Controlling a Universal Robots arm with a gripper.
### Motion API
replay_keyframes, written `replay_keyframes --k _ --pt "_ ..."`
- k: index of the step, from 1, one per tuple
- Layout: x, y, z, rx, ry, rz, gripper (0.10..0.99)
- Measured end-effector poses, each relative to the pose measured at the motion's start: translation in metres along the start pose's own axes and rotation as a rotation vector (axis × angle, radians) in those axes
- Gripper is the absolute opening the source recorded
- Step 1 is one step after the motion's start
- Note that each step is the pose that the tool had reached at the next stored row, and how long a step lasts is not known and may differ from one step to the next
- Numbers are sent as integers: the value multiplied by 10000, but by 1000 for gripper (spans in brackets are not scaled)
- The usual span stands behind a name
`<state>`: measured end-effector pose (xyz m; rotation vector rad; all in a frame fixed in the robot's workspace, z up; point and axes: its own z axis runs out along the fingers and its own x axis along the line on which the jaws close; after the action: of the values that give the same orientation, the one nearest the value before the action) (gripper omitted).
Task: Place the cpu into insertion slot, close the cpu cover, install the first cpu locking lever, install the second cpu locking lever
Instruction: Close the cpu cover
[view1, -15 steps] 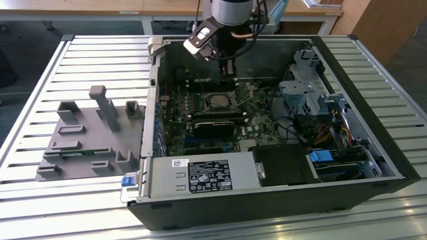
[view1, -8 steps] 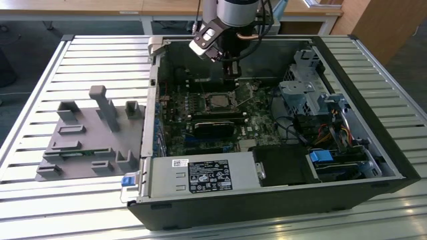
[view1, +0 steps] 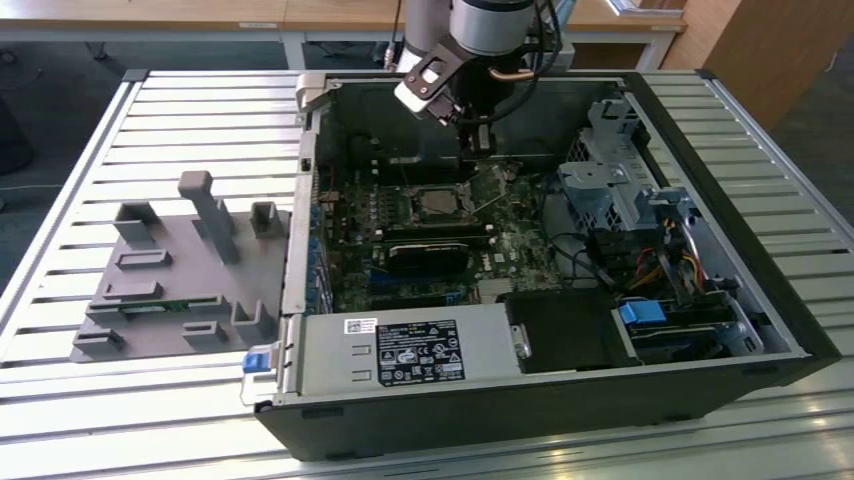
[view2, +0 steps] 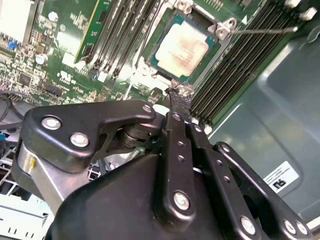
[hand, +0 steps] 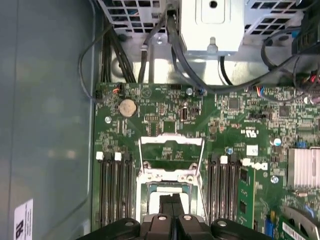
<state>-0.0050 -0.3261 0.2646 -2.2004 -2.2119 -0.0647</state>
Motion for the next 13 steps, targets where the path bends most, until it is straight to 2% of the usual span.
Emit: replay_keyframes --k 7,13 --pt "0 76 -1 0 1 0 118" --pt "-1 212 0 6 -1 0 118"
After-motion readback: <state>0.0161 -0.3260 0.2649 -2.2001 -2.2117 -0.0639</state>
